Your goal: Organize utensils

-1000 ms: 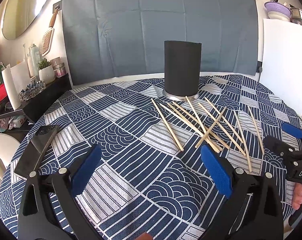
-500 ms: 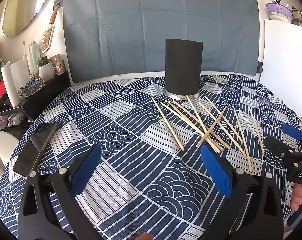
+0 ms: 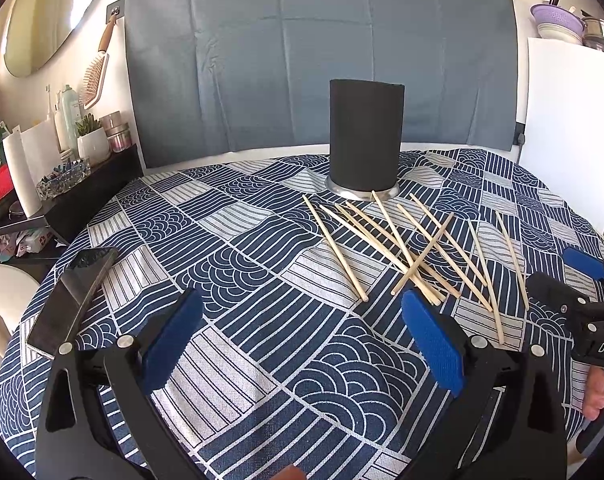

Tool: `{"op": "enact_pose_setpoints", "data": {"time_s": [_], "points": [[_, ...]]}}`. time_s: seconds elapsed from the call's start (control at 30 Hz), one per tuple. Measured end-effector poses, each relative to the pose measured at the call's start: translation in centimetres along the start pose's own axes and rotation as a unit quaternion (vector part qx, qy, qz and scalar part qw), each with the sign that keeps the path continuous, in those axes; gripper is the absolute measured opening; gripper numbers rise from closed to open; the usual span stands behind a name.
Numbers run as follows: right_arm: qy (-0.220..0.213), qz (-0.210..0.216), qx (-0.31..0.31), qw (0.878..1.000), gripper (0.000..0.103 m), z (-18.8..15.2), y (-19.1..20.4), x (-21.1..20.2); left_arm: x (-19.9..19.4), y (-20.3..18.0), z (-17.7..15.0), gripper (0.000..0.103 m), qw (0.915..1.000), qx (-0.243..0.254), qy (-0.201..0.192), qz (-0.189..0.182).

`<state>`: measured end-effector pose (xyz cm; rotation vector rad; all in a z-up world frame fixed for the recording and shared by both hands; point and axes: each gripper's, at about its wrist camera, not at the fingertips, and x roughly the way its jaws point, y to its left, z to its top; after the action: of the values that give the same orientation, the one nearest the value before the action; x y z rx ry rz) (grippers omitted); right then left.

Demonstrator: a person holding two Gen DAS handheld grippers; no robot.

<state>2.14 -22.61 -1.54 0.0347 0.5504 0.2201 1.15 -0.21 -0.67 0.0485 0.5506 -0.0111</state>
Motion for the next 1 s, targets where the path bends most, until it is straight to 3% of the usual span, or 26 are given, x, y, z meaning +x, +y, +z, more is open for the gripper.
{"op": "enact_pose_setpoints", "data": {"time_s": [0.5, 0.63, 0.8, 1.0], "points": [[0.011, -0.008, 0.005, 1.000, 0.095, 0.0, -0.1, 0.4, 0.6, 0.3, 0.1, 0.098, 0.9998, -0.007, 0.017, -0.007], [0.025, -0.005, 0.007, 1.000, 0.095, 0.0, -0.2, 0.6, 1.5, 0.3, 0.2, 0.097, 0.9991, -0.009, 0.040, 0.005], [0.039, -0.021, 0.012, 0.999, 0.095, 0.6, -0.5, 1.2, 2.4, 1.4, 0.4, 0.097, 0.9968, -0.039, 0.064, -0.025], [0.075, -0.044, 0.016, 0.996, 0.095, 2.1, -1.6, 2.2, 4.0, 2.5, 1.5, 0.097, 0.9928, -0.045, 0.106, -0.030]]}}
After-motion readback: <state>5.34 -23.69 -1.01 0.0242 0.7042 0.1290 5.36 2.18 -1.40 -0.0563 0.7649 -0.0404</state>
